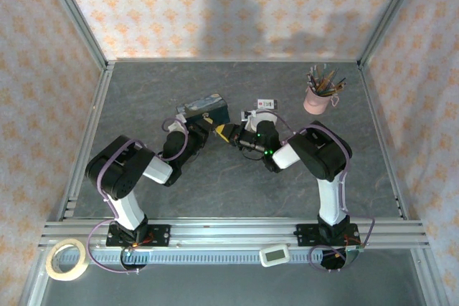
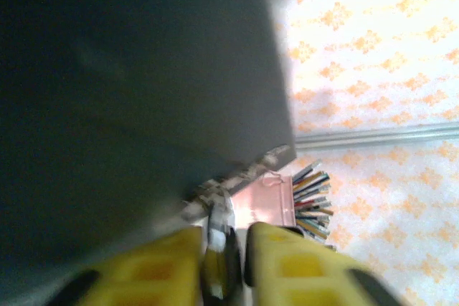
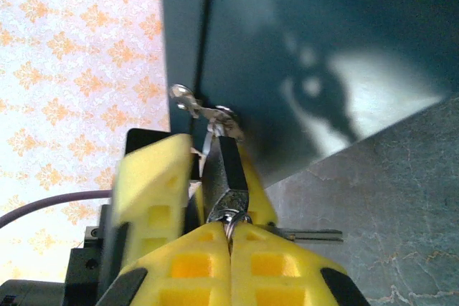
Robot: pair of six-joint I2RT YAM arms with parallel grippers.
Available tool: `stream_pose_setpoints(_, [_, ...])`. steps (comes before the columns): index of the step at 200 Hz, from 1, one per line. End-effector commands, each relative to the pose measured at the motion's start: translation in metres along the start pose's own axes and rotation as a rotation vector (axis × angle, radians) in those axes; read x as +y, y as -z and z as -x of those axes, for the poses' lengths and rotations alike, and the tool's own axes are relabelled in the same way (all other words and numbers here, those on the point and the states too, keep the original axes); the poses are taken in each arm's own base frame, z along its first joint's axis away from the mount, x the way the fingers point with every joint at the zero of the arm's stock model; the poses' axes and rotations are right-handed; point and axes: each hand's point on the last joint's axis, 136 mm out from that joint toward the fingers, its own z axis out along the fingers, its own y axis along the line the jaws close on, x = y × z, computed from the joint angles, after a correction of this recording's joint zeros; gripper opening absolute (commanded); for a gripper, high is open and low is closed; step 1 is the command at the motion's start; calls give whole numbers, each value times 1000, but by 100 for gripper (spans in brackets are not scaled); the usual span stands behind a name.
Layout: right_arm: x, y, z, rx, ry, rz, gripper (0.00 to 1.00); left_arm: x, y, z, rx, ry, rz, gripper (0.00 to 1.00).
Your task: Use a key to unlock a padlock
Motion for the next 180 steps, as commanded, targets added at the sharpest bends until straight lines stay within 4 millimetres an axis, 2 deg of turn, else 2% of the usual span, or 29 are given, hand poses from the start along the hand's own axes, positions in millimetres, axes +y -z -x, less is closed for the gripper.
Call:
stream_pose_setpoints(1, [10, -4, 0, 6, 17, 50, 0, -12, 4, -7, 26, 9, -67, 37])
stream_pose_setpoints(43, [9, -4, -2, 13, 12, 49, 0, 6, 5, -10, 31, 19, -25, 38])
stream_pose_setpoints(62, [8, -3, -2, 15, 9, 46, 0, 2, 2, -10, 30, 26, -53, 23])
stream_pose_setpoints(106, [1, -1, -6, 21, -11, 26, 0, 2, -5, -15, 53, 40, -66, 0])
stream_pose_setpoints(137, [-2, 0, -12, 49, -88, 22, 0, 2, -4, -20, 74, 12, -73, 0])
stream_pose_setpoints(158, [1, -4, -14, 80, -167, 18, 0, -4, -2, -35, 118, -36, -117, 0])
stream_pose_setpoints(165, [0, -7, -15, 93, -206, 10, 0, -11, 1, -41, 135, -63, -156, 0])
stream_pose_setpoints(167, [2, -7, -14, 97, -217, 13, 0, -15, 2, -42, 138, -69, -171, 0])
stream_pose_setpoints(169, [2, -7, -15, 101, -229, 14, 0, -8, 2, -45, 145, -74, -160, 0])
stream_pose_setpoints(173, [4, -8, -16, 112, -256, 22, 0, -7, 4, -48, 151, -84, -173, 0])
stream_pose_setpoints(180, [12, -9, -16, 132, -304, 54, 0, -13, 9, -50, 152, -95, -222, 0])
